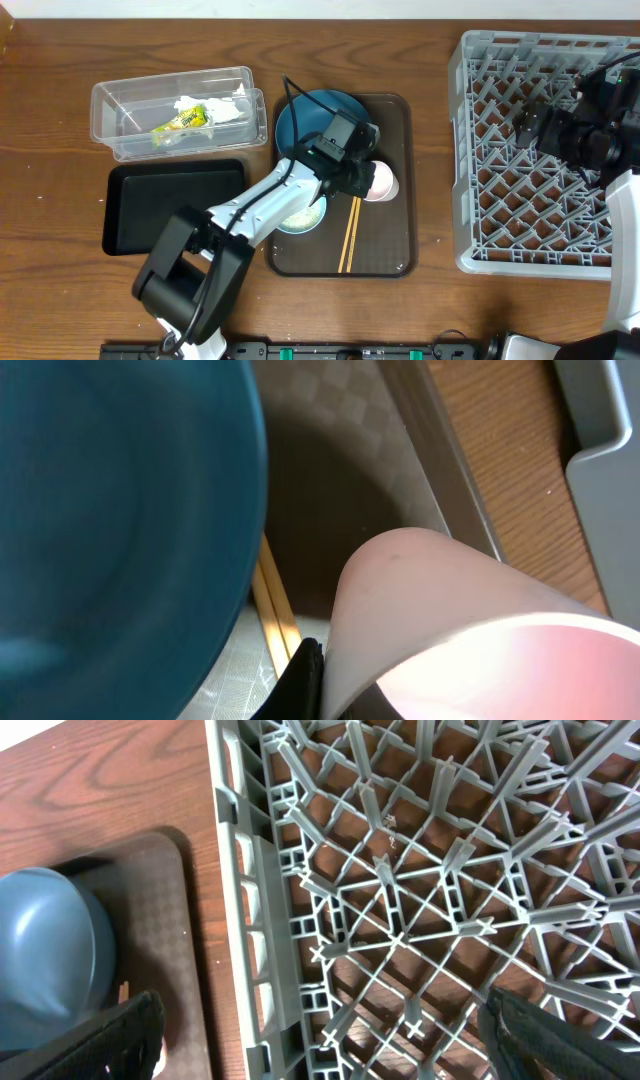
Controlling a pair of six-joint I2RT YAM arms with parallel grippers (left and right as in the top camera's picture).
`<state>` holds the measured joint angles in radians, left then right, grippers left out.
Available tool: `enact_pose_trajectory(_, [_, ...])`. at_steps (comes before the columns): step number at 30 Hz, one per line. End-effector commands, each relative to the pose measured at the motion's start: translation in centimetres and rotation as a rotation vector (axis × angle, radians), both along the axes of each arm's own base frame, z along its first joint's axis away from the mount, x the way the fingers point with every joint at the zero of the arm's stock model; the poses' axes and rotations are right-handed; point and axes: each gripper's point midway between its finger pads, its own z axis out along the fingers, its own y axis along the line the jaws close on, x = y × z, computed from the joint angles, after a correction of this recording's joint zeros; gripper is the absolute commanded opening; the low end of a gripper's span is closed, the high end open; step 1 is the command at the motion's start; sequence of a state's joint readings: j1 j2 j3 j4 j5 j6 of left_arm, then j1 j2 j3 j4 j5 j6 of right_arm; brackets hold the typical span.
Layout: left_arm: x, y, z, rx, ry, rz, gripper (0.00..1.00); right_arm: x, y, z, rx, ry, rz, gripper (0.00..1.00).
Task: Sort waste into correct bins and load items into the dishwasher rack
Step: 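Hand the pink cup from the left gripper to the right gripper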
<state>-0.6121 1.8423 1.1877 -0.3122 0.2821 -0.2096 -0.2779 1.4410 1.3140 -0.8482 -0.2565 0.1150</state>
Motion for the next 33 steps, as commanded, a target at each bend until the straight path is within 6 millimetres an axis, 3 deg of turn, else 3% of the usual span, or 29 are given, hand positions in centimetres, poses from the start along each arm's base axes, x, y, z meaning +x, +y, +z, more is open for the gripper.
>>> enact_pose_trajectory(1, [1.3,1.3,4.4,-0.066,-0.049,0.086,0.06,0.2,0.1,0.2,-0.022,-0.007,0.025,0.99])
enact_pose_trajectory(4, [1.7,2.3,8.2,-0.189,-0.049,0.111,0.06,0.2,0.1,0.2,-0.023,-0.008,0.028,0.99])
enact_pose_trajectory(7, [2.1,3.0,12.4,-0.388,-0.027,0.1,0.06,0.4,1.9,0.7,0.004,-0.049,0.168,0.98])
enact_pose_trajectory(11, [2.8,4.8,17.8,-0.706,0.06,0.06,0.06,0.2,8.0,3.0,0.173,-0.211,0.528,0.98])
enact_pose_trajectory(16, [1.4,5.4,23.2,-0.947,0.071,-0.176,0.06,-1.9,15.2,6.7,0.37,-0.483,0.966,0.99])
enact_pose_trajectory(19, [0.3,5.1,24.4,-0.979,0.057,-0.272,0.06,-2.8,18.2,7.7,0.45,-0.577,1.117,0.99])
enact_pose_trajectory(27, [-0.8,3.3,24.3,-0.975,0.079,-0.314,0.06,-4.0,25.0,8.1,0.488,-0.66,1.355,0.99])
enact_pose_trajectory(33, [-0.8,3.1,24.3,-0.973,0.079,-0.312,0.06,-4.9,27.8,9.0,0.51,-0.693,1.432,0.99])
